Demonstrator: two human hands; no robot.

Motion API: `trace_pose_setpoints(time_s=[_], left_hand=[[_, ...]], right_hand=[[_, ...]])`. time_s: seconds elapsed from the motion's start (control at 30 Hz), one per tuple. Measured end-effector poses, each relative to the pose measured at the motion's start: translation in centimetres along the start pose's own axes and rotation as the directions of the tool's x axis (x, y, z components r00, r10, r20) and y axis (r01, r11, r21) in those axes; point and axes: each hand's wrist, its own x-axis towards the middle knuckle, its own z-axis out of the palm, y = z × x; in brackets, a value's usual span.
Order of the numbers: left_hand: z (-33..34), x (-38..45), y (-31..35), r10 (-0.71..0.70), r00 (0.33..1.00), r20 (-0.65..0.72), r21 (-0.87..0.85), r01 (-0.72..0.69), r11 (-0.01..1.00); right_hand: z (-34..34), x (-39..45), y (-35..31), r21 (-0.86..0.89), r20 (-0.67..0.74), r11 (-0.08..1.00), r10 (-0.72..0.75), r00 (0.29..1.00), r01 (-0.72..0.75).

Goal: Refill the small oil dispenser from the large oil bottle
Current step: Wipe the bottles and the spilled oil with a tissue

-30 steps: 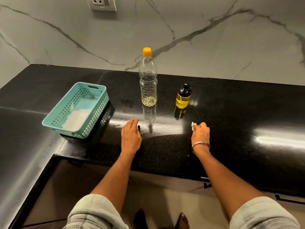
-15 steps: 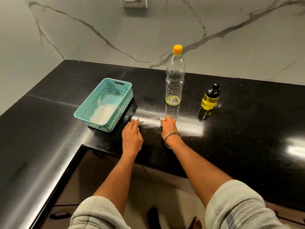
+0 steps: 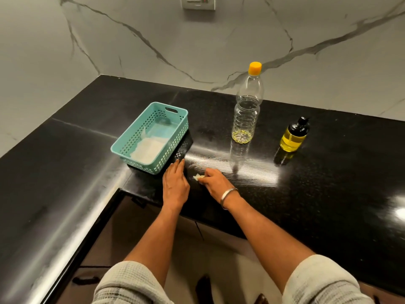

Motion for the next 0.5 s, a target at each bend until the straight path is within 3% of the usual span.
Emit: trace_pose_setpoints(time_s=[0.1,0.2,0.27,0.37,0.5], left_hand=[[0.5,-0.1,1.6,0.031,0.999,0.015,-0.028,-0.031,0.999],[0.7,-0.3,2.4,0.044,0.999,0.027,-0.047,-0.043,0.998],[0.6,-0.7,2.5,0.042,0.999,0.029,-0.050,-0.040,0.998],[0.5,-1.4,2.2,0.039,0.999,0.018,-0.045,-0.038,0.998],[-0.1,-2.3,1.6,0.027,1.000,-0.001,-0.010,-0.027,1.000]], right_hand=[[-2.5,-1.9,3.2,0.009,-0.062,0.986,0.166,0.984,-0.166],[-4.6,-2.9,6.3,-0.034,-0.122,0.911,0.404,0.906,-0.411],[-5.0,-2.9,7.1,-0.040,-0.177,0.868,0.482,0.858,-0.495],[-4.4,-2.3,5.5,-0.090,-0.205,0.848,0.497,0.843,-0.522],[-2.0,-1.2,1.4,-0.115,-0.033,0.918,0.377,0.926,-0.378]])
